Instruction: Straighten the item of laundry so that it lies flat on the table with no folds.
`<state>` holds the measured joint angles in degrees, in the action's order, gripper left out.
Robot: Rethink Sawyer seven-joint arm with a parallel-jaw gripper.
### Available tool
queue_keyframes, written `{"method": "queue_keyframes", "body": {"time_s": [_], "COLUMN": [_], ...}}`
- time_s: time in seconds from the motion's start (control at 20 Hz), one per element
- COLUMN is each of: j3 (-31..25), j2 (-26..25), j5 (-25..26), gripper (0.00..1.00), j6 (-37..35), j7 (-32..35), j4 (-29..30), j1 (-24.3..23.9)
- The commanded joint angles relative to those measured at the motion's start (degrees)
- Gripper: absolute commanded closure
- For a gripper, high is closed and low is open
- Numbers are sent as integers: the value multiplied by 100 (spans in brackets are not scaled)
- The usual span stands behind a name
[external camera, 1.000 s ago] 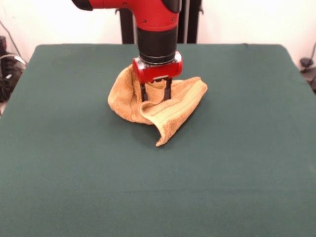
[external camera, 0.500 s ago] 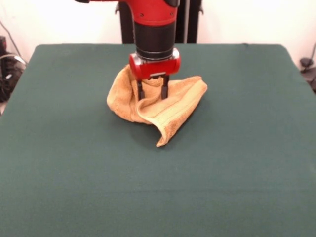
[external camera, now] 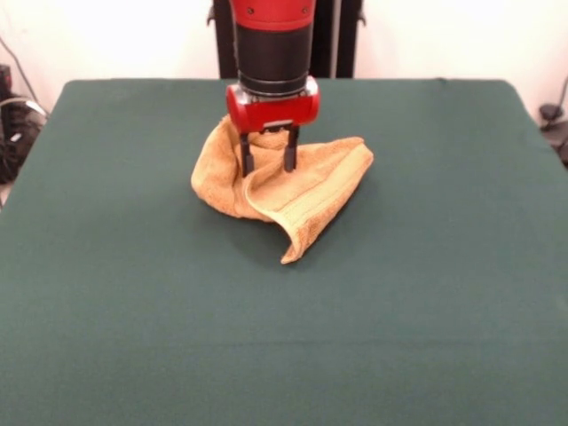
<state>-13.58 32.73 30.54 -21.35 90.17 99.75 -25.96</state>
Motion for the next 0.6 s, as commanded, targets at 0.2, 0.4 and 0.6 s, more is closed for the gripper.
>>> {"method": "queue_keyframes", "body": {"time_s": [0.2,0.4,0.6], "j3": [-107,-151,-204], "j2": [-172,-180,-215], "j5": [-232,-267,-139], "gripper": [0,0,0], "j6": [-151,-285,-214], "j7": [681,536,361], "j4": [209,194,162], "j1": [126,-40,-147]}}
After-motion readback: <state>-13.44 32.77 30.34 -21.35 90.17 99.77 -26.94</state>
